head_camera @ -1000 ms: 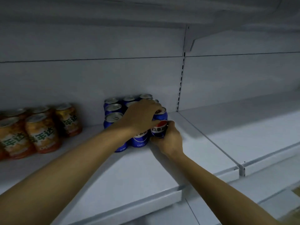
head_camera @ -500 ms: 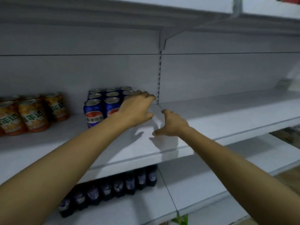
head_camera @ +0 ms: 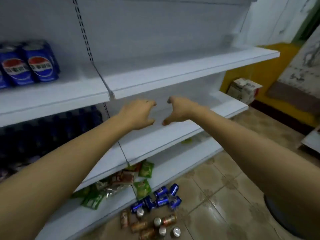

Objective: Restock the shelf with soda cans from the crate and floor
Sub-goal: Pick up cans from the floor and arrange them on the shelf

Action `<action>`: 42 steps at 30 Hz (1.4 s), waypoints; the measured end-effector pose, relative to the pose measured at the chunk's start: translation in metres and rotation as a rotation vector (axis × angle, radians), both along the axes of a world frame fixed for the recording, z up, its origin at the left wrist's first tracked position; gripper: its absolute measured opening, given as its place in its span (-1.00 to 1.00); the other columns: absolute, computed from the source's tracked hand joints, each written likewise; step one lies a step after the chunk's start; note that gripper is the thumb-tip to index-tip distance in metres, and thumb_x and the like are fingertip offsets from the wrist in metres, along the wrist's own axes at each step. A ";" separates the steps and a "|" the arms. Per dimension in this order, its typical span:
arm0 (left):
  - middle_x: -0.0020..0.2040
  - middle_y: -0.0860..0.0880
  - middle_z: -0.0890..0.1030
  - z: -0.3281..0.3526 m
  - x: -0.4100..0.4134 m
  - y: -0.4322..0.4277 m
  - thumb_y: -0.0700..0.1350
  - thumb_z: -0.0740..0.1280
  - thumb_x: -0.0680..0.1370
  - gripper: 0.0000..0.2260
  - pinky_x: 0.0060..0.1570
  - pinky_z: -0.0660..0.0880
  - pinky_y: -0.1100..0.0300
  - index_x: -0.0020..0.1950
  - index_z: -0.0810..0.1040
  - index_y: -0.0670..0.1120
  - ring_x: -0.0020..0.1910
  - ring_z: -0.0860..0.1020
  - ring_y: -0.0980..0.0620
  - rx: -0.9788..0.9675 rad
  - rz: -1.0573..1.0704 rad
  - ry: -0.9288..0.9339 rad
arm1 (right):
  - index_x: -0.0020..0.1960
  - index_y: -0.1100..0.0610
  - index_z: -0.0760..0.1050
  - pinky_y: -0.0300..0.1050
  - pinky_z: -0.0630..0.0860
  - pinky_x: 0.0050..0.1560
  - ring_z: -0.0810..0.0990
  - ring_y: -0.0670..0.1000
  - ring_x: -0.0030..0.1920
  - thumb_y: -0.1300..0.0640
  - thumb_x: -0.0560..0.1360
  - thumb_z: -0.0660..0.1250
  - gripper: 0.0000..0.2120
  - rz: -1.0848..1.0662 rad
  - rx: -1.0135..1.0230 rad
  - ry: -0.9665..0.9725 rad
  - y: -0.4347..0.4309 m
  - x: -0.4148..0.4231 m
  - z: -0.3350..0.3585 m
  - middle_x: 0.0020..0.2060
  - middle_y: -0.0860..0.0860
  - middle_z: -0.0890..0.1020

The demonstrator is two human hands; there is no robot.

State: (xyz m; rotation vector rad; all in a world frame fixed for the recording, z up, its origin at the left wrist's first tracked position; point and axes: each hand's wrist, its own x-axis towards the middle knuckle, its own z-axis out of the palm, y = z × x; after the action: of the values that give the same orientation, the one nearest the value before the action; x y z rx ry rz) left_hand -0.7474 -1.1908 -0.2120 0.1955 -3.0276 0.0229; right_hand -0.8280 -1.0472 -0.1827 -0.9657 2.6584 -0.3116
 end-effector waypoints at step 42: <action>0.27 -0.07 0.47 -0.856 0.089 0.211 -0.18 0.47 0.41 -0.37 0.18 0.46 0.01 0.42 0.28 -0.08 0.23 0.46 -0.07 1.359 0.550 -0.655 | 0.36 0.05 0.36 -0.11 0.46 0.03 0.51 0.13 0.18 -0.02 0.35 0.52 -0.35 -0.389 0.334 -0.676 0.147 0.051 -0.846 0.22 0.09 0.53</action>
State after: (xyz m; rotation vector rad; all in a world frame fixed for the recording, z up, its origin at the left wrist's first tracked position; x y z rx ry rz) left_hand -0.6583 -0.9795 -1.0683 1.2558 -2.7295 -2.2311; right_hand -0.7771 -0.8997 -1.0290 -0.1773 2.1421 -0.2131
